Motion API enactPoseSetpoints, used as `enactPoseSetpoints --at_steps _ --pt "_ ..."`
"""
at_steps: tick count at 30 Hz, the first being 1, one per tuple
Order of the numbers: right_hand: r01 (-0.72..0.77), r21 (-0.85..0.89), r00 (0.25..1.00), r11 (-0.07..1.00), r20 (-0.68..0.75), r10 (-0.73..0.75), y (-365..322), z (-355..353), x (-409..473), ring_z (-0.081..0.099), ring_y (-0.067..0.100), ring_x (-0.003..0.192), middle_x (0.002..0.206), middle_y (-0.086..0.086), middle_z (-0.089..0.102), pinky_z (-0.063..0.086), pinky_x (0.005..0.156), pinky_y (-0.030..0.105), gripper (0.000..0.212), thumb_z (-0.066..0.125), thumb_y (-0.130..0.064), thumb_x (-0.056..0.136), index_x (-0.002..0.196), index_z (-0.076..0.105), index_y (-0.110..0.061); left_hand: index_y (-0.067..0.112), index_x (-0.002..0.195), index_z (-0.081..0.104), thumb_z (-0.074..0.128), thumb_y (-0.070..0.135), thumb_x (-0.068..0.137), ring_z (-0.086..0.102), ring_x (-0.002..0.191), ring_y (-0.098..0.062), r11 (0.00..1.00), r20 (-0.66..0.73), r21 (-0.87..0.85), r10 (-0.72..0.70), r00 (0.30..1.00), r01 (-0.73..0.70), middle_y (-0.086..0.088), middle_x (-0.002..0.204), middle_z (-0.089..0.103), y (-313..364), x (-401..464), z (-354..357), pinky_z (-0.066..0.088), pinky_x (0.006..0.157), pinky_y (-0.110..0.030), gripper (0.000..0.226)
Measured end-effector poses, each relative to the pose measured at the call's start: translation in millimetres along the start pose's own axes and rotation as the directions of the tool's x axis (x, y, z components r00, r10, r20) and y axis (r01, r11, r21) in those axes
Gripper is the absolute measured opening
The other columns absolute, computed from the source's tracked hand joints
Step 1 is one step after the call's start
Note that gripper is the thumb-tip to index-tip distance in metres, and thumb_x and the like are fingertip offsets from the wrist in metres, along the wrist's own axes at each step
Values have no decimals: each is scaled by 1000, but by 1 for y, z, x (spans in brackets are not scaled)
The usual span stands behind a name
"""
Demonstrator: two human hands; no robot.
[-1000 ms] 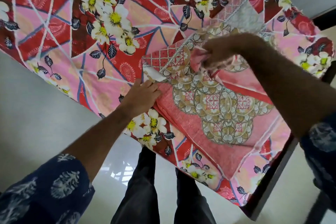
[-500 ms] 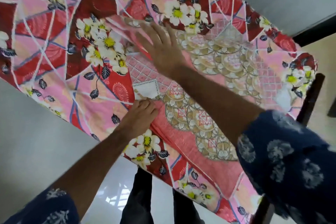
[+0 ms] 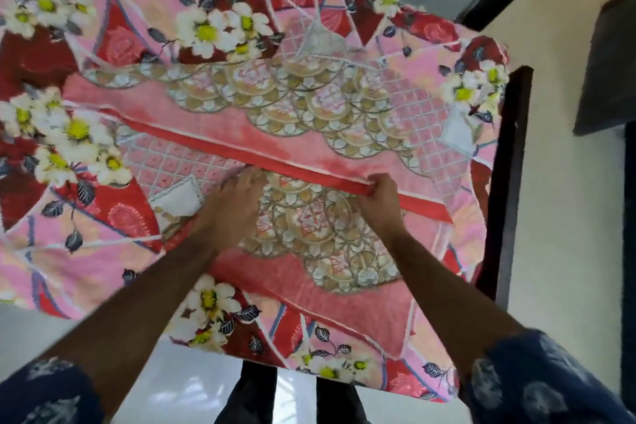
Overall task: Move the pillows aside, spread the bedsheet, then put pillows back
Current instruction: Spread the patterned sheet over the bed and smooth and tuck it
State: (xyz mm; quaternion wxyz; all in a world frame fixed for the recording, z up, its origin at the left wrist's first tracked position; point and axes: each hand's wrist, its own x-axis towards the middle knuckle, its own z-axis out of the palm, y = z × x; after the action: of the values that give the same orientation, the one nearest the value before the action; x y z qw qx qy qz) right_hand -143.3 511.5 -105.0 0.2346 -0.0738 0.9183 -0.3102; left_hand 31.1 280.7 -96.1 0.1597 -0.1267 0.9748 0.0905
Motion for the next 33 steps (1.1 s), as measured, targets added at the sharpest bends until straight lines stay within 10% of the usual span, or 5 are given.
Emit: enactPoseSetpoints --at_steps 4,9,22,28,33 --pt "-124 -275 955 953 -295 39 10 -31 12 52 34 108 120 11 50 44 88 46 55 66 -9 71 123 50 -14 11 141 45 66 15 84 59 116 -42 992 47 113 44 998 -49 -16 150 42 24 32 -17 49 95 -57 61" --pt "51 -581 998 813 13 -53 91 -74 17 39 43 135 154 15 35 39 107 59 89 70 -55 76 150 33 -21 14 147 41 74 29 79 60 113 -38 955 122 287 32 992 -66 -13 156 39 77 59 -17 52 88 -54 76" --pt "241 -657 964 715 77 -254 125 -73 22 38 48 133 158 21 29 41 99 61 76 50 -46 86 151 30 -11 15 140 43 64 22 91 51 111 -30 916 -74 399 72 995 -37 -11 131 53 124 139 -25 44 91 -47 54" --pt "241 -642 959 728 43 -280 118 -73 27 43 42 125 152 16 36 41 95 57 65 58 -40 83 140 41 -13 20 134 38 64 30 89 47 119 -27 817 132 516 219 967 -256 -8 138 44 119 138 -23 40 104 -50 53" --pt "242 -668 951 703 21 -308 109 -71 27 49 38 116 148 15 40 42 87 51 55 59 -22 83 135 44 -10 18 138 35 67 30 87 56 113 -25 826 87 545 112 990 -141 -5 131 54 105 134 -18 45 95 -46 62"
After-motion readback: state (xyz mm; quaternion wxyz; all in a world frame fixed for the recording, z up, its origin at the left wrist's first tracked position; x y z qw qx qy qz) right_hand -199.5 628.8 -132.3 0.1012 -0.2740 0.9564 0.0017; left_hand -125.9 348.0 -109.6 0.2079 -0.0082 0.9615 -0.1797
